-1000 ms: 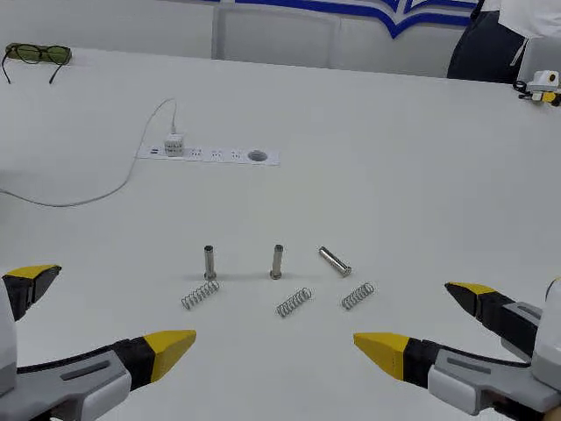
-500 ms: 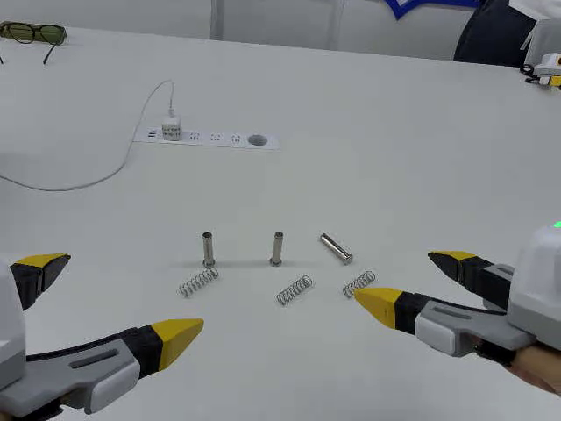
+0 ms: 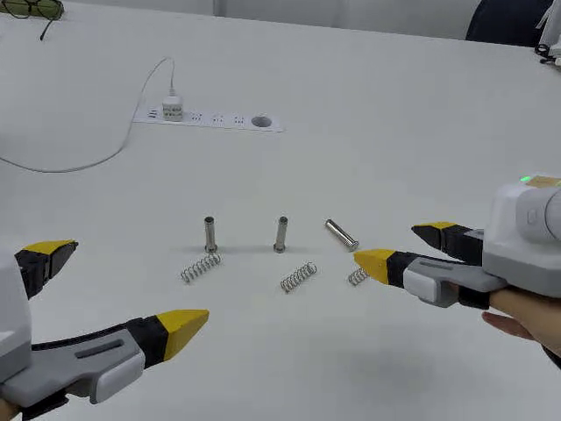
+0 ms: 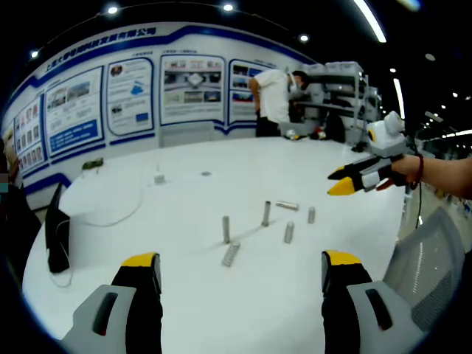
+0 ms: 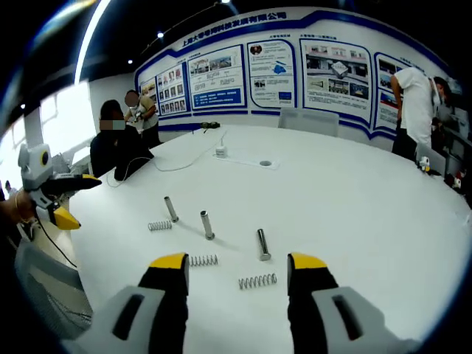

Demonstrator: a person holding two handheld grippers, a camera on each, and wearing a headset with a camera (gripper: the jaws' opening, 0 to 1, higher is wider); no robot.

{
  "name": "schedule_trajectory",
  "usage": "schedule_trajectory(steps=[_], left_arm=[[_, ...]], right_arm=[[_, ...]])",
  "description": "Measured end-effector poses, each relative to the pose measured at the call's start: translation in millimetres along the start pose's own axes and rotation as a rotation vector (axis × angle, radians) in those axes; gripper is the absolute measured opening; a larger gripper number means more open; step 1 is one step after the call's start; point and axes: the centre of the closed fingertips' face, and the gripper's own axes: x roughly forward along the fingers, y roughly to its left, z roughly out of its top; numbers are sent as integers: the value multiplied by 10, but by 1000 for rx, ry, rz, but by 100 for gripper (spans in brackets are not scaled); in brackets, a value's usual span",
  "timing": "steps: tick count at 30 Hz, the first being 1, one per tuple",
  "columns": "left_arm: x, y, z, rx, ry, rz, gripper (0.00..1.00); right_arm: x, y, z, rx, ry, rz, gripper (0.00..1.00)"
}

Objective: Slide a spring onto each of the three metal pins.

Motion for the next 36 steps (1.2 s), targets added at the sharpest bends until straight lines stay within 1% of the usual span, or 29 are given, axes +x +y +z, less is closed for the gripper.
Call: schedule_trajectory(steps=[11,15,19,22,25,31,36], left_arm=[[91,-33,-24,13,6,-23,91],[117,-48,-39,12,8,-33,91],[144,-56,-59,16,12,-39,90],[164,-59,-76,10,14,-46,90],[175,-62,-84,7,13,-49,90],[215,-69,-115,0,18,-55,89],[251,-82,-107,2,18,-64,88]], right_arm=[[266,-89,-27,-39,56,16,47],[372,-93,-47,-58,79,26,43],[474,-73,-58,-46,102,40,39],[560,-90,-77,-70,128,40,38],[632,-101,-73,-74,137,46,37],[762,-159,-76,-78,156,42,33],[881,-204,-96,-71,172,42,31]])
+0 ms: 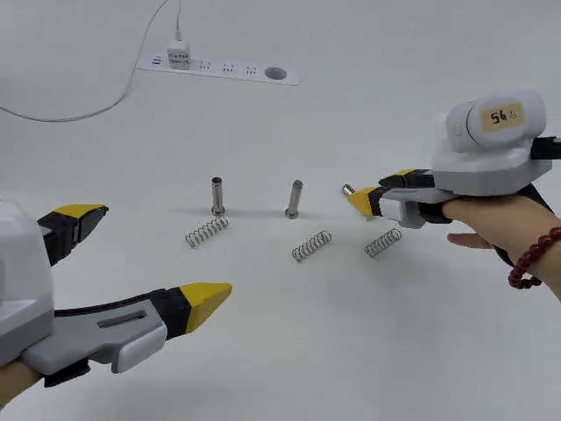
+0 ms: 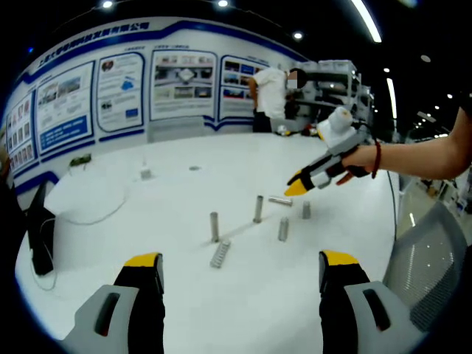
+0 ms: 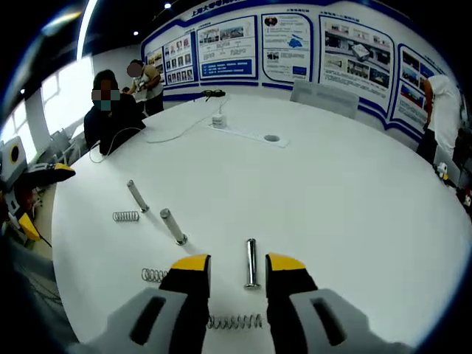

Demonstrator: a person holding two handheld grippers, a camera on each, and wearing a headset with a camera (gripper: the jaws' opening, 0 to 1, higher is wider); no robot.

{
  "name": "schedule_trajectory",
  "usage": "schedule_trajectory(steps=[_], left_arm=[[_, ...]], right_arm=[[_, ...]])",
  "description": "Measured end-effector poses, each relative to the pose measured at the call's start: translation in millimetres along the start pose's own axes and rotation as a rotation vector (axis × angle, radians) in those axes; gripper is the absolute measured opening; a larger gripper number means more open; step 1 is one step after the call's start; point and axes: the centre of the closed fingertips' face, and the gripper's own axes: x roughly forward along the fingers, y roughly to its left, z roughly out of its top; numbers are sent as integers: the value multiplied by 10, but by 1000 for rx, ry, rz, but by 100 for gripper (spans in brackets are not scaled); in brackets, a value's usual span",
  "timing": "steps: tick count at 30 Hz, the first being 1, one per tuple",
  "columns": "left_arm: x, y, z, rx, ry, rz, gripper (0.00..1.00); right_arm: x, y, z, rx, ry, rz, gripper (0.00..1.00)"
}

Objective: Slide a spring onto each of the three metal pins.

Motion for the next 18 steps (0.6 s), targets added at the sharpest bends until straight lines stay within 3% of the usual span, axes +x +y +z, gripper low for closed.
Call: schedule_trajectory(steps=[18], left_arm=[[86,-20,-63,-12,16,-19,86]], right_arm=[[355,-123,-51,-1,52,-4,18]])
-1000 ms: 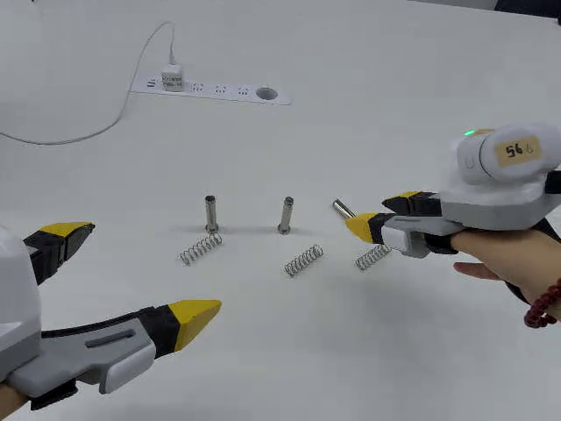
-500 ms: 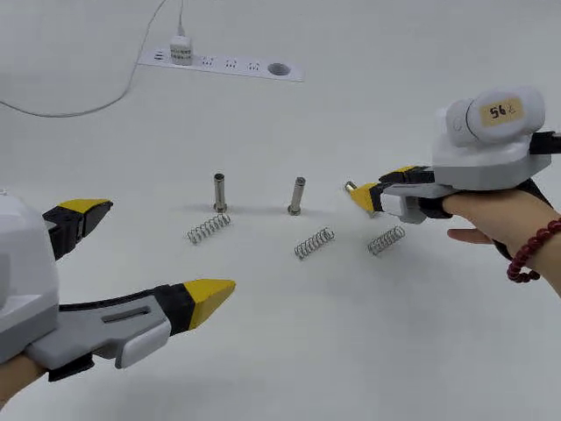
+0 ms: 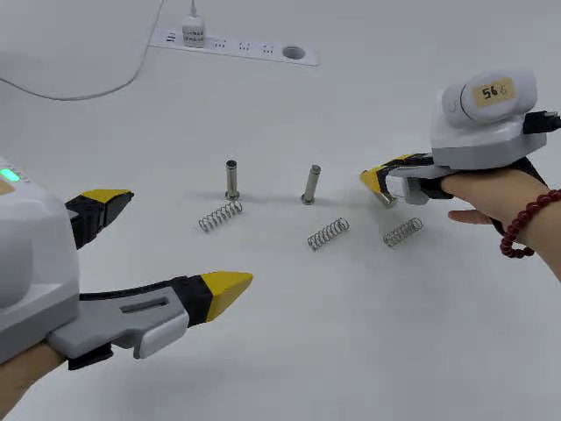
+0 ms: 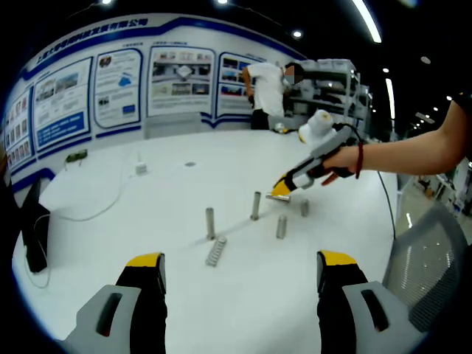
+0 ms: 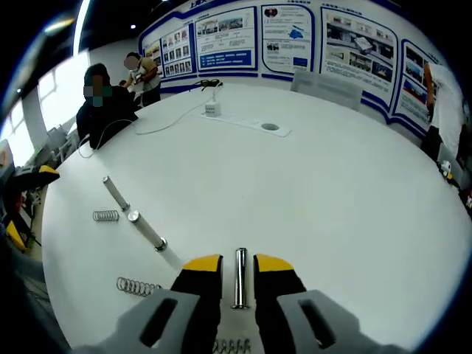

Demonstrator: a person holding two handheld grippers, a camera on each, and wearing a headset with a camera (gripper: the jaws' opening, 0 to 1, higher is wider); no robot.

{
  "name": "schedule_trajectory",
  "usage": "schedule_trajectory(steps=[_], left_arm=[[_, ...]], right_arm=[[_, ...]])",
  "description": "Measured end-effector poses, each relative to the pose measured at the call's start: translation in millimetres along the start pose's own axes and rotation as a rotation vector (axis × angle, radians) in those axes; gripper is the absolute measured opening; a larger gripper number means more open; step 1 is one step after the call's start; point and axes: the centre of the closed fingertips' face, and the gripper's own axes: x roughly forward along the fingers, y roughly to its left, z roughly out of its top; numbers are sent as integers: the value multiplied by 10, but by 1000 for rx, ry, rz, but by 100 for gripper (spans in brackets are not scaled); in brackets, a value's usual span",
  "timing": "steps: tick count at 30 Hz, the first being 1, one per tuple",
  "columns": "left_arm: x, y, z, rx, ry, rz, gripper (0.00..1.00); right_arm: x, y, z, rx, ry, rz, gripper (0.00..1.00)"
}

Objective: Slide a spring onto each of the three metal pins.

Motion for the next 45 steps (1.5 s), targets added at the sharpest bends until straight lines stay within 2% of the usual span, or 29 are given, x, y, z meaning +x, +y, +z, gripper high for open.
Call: schedule_trajectory(steps=[16,28,36,45], left_arm=[[30,2,-18,-4,9,-5,84],[25,8,-12,-3,10,-5,83],[7,6,17,-1,3,-3,83],[-21,-9,55,11,-3,-4,82]], right_arm=[[181,-32,-40,30,19,0,10],[191,-57,-45,41,32,-3,9],[65,-94,6,63,8,-9,9],[-128,-55,70,26,-25,-6,9]])
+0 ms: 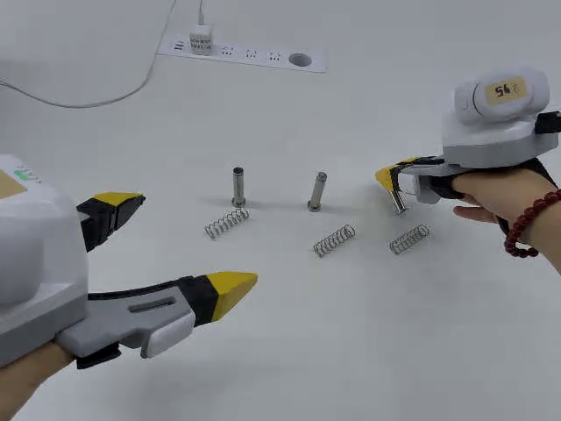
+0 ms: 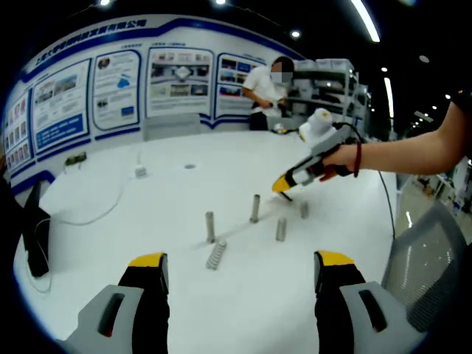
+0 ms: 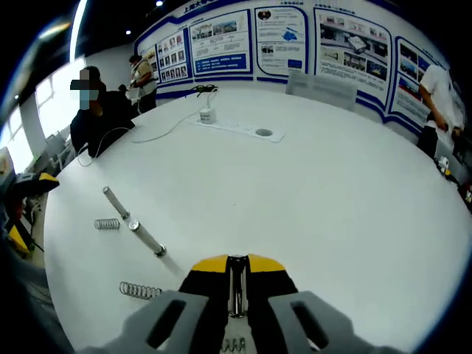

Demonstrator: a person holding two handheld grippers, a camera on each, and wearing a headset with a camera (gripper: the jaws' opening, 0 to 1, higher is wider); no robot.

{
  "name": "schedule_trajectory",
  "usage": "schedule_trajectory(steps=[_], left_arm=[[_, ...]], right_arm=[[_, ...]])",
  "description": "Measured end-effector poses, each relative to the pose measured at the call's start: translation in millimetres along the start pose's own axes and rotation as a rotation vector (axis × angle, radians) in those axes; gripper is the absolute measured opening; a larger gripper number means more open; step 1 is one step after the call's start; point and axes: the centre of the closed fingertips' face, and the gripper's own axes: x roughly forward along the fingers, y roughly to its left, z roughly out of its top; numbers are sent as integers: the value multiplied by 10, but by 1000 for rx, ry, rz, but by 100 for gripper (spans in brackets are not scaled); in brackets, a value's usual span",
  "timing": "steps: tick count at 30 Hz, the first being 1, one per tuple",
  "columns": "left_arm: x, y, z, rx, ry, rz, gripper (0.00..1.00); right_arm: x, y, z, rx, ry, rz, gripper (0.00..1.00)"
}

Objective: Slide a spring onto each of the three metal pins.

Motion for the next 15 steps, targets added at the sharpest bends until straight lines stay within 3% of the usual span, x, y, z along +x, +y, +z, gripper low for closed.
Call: schedule_trajectory(steps=[15], left_arm=[[-38,-50,48,11,-11,-6,82]], right_arm=[[-246,25,-13,-32,-10,0,9]])
